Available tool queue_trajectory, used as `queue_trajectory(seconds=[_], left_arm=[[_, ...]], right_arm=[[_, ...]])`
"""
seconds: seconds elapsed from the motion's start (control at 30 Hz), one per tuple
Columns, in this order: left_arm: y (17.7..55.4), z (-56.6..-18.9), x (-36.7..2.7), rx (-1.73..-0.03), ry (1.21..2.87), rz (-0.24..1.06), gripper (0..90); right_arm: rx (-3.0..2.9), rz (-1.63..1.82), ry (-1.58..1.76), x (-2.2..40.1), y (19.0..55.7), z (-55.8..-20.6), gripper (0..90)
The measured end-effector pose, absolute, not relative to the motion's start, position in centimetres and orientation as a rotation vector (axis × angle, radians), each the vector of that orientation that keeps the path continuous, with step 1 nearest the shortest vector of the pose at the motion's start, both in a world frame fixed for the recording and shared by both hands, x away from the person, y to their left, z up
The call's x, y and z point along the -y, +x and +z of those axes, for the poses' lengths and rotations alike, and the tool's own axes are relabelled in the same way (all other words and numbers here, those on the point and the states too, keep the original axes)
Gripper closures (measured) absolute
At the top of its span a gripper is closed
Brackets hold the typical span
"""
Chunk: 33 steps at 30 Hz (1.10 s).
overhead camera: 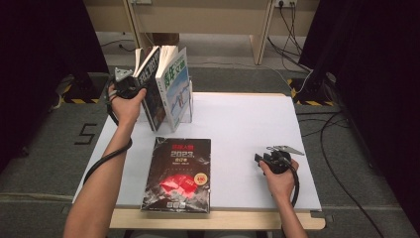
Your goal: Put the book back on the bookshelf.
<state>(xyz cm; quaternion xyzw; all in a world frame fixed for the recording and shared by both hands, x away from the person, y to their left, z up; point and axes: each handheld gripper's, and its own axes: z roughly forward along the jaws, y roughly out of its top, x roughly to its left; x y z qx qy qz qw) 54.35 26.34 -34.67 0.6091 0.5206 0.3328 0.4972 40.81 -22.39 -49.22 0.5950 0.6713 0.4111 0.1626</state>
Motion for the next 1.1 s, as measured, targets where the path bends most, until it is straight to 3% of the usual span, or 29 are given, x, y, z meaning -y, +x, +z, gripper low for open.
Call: queue_trajectory(seconds=[0.47, 0.83, 1.1], left_arm=[[54.9, -34.5, -26.9, -1.328, 1.429, 0.793, 76.0], [54.8, -33.6, -25.8, -1.283, 1.420, 0.938, 76.2], [54.1, -36.0, -24.3, -1.246, 1.378, 1.060, 75.9]], right_arm=[[-1.924, 1.173, 1.708, 22.5, 40.9, -49.4, 57.0], [-1.911, 1.183, 1.717, 22.6, 40.9, -49.4, 57.1], [-1.912, 1.181, 1.709, 22.7, 40.8, -49.3, 57.1]])
